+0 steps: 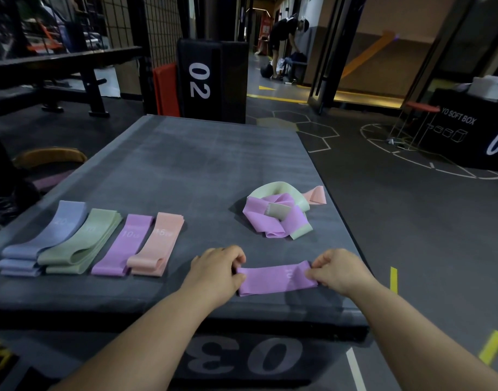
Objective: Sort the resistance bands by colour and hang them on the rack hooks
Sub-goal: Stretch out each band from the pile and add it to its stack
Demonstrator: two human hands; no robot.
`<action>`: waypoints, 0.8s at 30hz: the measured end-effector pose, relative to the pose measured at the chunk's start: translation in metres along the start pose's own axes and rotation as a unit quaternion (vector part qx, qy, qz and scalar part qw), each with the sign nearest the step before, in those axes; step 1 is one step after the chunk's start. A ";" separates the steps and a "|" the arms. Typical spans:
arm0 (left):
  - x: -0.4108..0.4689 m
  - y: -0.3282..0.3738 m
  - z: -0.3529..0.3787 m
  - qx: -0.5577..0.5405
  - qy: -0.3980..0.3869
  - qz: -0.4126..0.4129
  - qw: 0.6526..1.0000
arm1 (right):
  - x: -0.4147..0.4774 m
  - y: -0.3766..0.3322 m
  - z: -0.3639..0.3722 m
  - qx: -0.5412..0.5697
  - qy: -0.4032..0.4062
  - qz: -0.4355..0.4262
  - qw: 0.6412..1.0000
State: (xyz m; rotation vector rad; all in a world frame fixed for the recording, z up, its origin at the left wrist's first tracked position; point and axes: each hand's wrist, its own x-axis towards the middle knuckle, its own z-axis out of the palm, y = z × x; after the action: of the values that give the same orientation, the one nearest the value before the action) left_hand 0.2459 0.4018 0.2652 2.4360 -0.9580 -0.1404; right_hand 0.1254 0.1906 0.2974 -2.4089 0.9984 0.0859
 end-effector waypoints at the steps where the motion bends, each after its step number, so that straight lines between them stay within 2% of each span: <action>1: 0.000 0.000 0.000 0.002 0.002 -0.001 1.000 | 0.000 0.000 0.000 0.000 -0.001 0.001 1.000; 6: 0.000 0.003 -0.001 0.008 0.007 -0.010 1.000 | -0.001 -0.002 -0.001 -0.013 -0.013 0.003 1.000; 10: -0.001 0.005 -0.001 -0.006 -0.007 -0.032 0.999 | 0.001 0.001 0.002 0.024 -0.017 0.005 1.000; 13: -0.001 0.006 -0.001 -0.025 -0.026 -0.050 0.998 | 0.007 0.004 0.003 0.117 0.009 0.005 0.993; 16: -0.002 0.010 0.001 -0.034 -0.046 -0.051 0.997 | 0.012 0.004 0.000 0.248 0.005 0.016 0.969; 18: -0.003 0.015 0.003 -0.034 -0.051 -0.049 0.997 | 0.015 0.004 -0.003 0.287 0.007 0.023 0.958; 21: -0.003 0.024 0.008 -0.037 -0.053 -0.038 0.997 | 0.023 0.008 -0.001 0.294 0.051 0.024 0.954; 24: -0.003 0.032 0.013 -0.042 -0.051 -0.025 0.997 | 0.029 0.012 0.002 0.244 0.099 0.015 0.965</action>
State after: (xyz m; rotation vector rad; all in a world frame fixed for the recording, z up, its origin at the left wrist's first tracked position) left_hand 0.2207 0.3783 0.2695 2.3951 -0.9163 -0.3204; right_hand 0.1387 0.1656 0.2827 -1.9734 1.0037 -0.3571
